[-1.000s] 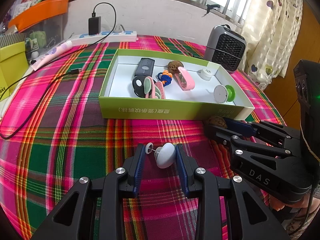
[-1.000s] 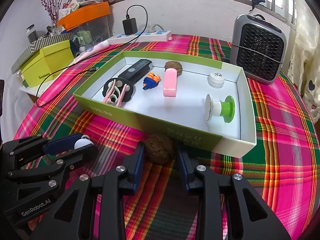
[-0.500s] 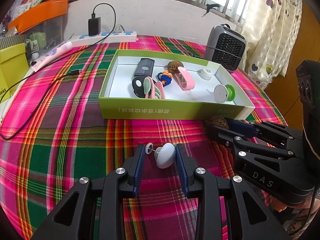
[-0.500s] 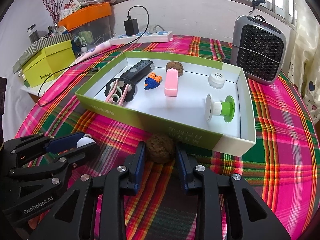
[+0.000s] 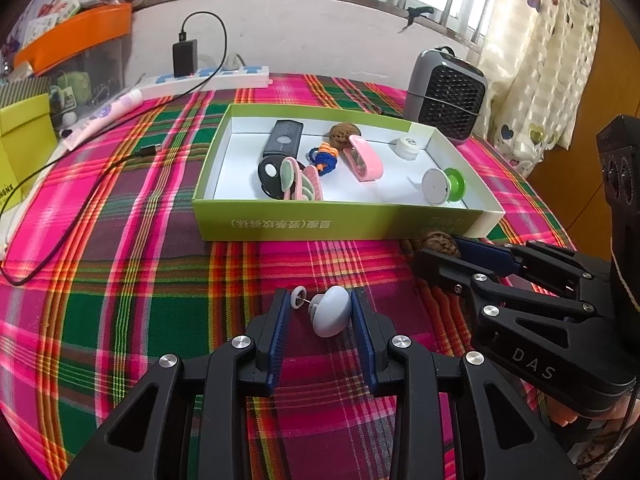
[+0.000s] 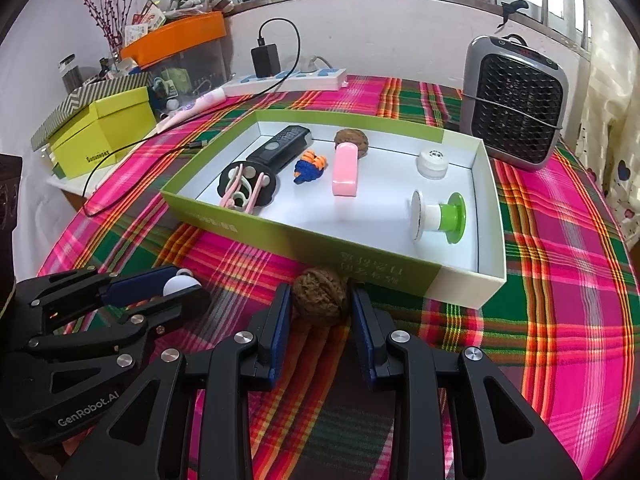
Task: Organize objects
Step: 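Close the right tool on the brown walnut while the left tool holds the knob, then carry the walnut with the right tool while the left tool carries the knob over the box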
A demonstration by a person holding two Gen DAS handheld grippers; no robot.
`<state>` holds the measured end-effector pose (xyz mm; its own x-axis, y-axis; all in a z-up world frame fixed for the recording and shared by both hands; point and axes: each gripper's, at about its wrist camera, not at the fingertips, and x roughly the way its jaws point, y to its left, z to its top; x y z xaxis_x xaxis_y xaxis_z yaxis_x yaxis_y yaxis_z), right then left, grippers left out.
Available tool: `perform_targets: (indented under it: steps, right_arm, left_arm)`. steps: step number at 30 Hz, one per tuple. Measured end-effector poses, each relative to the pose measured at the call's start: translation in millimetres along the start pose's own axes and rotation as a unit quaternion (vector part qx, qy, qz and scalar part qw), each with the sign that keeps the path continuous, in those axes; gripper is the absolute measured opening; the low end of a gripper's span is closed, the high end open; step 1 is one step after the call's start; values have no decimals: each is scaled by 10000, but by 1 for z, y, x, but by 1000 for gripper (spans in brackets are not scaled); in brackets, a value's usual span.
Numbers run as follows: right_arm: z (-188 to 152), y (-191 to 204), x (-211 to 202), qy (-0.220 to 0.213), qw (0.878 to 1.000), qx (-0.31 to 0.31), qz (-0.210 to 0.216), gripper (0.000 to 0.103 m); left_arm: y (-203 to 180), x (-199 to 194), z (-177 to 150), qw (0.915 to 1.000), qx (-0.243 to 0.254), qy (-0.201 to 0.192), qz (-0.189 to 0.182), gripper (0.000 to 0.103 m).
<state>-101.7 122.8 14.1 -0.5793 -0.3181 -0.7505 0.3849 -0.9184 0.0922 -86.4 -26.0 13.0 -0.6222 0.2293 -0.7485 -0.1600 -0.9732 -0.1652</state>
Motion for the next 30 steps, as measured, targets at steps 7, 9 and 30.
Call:
perform_targets:
  steps: [7,9,30]
  right_arm:
    - [2,-2,-9,-115,9999,38,21,31]
    - [2,-4,-12,-140,9999,47,42,31]
    - [28,-28,-28,-475,9986,116,-177,31]
  left_arm:
    - [-4,-8,5,9999,77,-115,6,29]
    - [-6,-11,7,9998,105,-161,3,29]
    - [-26,-15,46,9981,358,-489,-80,29]
